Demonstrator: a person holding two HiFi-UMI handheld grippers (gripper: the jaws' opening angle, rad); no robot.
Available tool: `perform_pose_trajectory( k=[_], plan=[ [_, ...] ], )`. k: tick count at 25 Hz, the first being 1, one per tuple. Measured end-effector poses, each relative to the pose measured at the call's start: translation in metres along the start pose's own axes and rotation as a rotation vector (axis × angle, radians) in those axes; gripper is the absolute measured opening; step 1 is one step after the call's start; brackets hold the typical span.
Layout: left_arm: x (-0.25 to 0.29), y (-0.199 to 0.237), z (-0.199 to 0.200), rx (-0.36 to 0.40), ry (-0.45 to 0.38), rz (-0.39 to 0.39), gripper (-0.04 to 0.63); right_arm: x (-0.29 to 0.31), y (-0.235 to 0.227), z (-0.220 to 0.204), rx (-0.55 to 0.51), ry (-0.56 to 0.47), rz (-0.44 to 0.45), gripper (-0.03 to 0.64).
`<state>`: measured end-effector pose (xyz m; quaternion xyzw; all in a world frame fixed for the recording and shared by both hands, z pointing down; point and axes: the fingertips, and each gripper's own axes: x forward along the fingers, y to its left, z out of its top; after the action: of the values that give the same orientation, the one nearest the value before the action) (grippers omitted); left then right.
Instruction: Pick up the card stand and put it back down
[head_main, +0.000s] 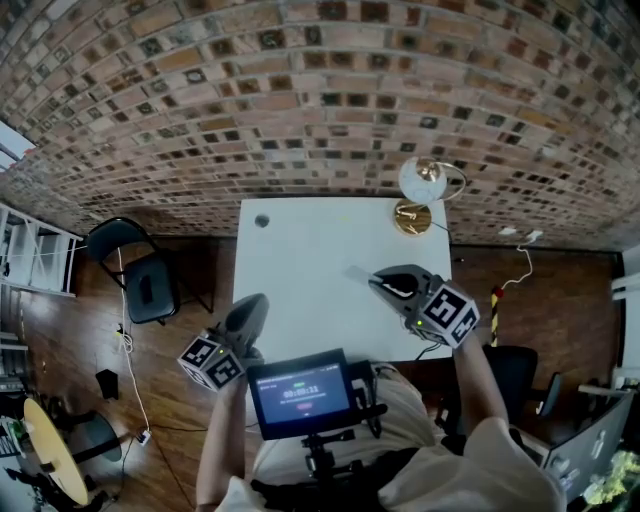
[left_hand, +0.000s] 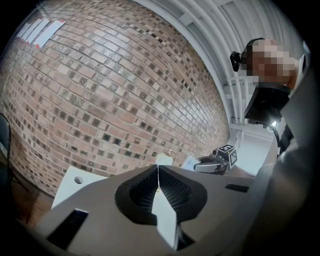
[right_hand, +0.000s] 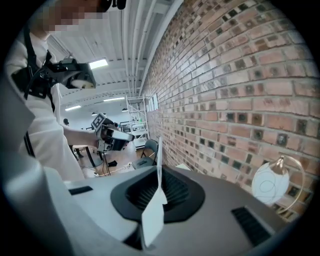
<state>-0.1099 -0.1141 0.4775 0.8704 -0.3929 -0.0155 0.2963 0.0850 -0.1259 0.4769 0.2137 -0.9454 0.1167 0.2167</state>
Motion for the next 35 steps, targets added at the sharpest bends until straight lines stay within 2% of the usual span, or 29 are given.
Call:
perform_pose_trajectory(
  k=[4, 7, 11, 16, 26, 35],
  plan=[
    [0.0, 0.01, -0.016, -0.033, 0.022, 0.024, 0.006, 0.017, -0.003, -0.018, 0.028, 0.008, 0.038, 0.026],
    [0.001, 0.015, -0.027, -0.053, 0.072, 0.051, 0.006, 0.031, -0.01, -0.031, 0.029, 0.018, 0.048, 0.026],
    [0.002, 0.024, -0.043, -0.044, 0.125, 0.068, 0.006, 0.049, -0.015, -0.048, 0.054, 0.03, 0.065, 0.026],
    [0.017, 0.031, -0.049, -0.03, 0.114, 0.07, 0.006, 0.073, -0.025, -0.078, 0.055, 0.067, 0.083, 0.026],
    [0.03, 0.045, -0.069, -0.048, 0.182, 0.073, 0.006, 0.124, -0.04, -0.142, 0.04, 0.176, 0.131, 0.026],
    [0.036, 0.057, -0.092, -0.05, 0.247, 0.096, 0.006, 0.154, -0.042, -0.175, 0.05, 0.206, 0.167, 0.026]
  ],
)
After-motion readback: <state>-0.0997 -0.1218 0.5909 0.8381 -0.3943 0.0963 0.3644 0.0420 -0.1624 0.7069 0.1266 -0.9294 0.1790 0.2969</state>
